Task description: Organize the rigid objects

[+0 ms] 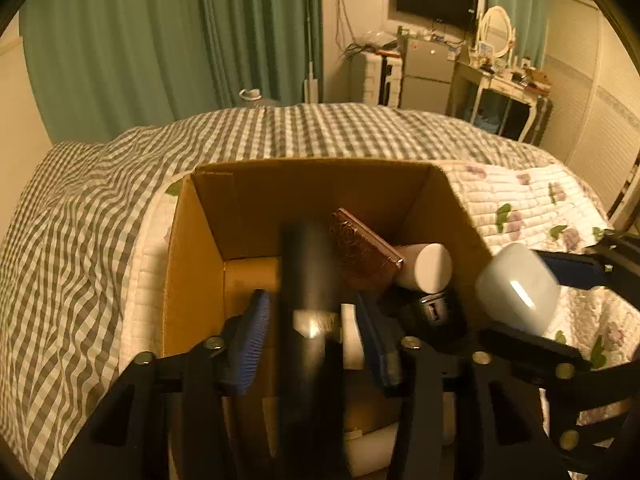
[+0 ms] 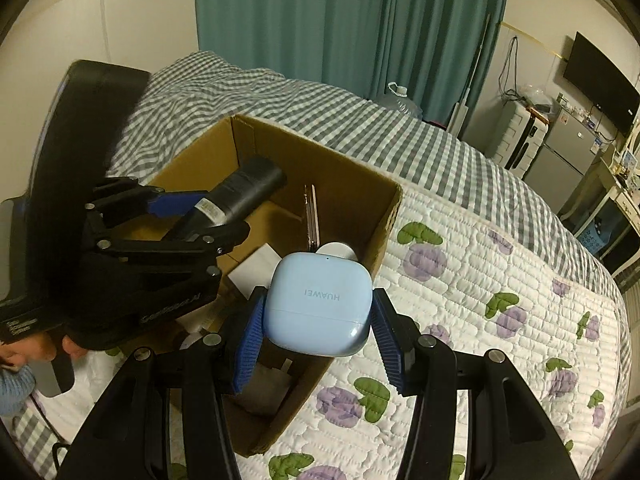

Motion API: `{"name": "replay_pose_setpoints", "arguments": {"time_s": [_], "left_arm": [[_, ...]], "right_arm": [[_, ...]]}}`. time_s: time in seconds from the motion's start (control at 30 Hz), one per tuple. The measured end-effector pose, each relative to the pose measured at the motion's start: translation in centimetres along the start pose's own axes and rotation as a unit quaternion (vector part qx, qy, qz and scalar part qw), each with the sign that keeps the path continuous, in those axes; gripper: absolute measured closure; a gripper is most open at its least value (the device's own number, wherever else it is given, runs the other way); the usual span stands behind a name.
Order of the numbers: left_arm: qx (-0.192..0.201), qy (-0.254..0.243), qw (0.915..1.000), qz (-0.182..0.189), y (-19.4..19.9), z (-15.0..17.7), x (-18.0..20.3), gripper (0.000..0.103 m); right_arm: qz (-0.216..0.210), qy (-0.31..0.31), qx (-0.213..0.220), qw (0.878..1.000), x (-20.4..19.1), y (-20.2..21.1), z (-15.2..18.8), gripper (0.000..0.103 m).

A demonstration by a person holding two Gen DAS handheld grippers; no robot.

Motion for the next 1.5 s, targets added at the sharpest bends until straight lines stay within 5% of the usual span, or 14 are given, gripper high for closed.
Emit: {"name": "replay_pose_setpoints", "arguments": {"time_s": [0.1,0.67,0.8,0.9,1.2,1.5], "left_arm": [[0.008,0.001,0.9997,-0.023,0.7,-0.2,-0.6,0.043],[0.06,0.043,0.9969,-0.026,5.2,0.7,-3.7,0.04],[0.065,0.044,0.9965,-0.027,5.9,0.5,-3.7,0.04],[0.071,0.04,0.9962,-0.032,7.1,0.4,-3.6,0.04],[0.141,0.015,0.9891,-0.039,16.4,-0.8,-1.0,0.034],[0.213,-0.005,0.9762,-0.038,25.7,-1.1,2.2,0.03]], "right_arm": [[0.0,0.001,-0.001,1.0,-0.3,0.0,0.0,0.052],[-0.005,-0.001,-0.035,0.999,-3.8,-2.7,1.9,0.051],[-0.004,-0.016,-0.017,1.0,-3.7,-1.8,1.9,0.03],[0.003,-0.028,-0.003,1.0,-3.2,-0.3,1.5,0.03],[0.064,-0.048,0.078,0.994,-1.5,10.3,1.3,0.019],[0.138,-0.105,0.181,0.968,1.2,23.3,2.7,0.0]]}}
Point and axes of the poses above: each gripper's, at about its wrist camera, not at the fingertips, and y roughly against the way its jaws point, x to its right, z to its underside, the point moved 6 cm from there along -y, roughly the way its jaws point
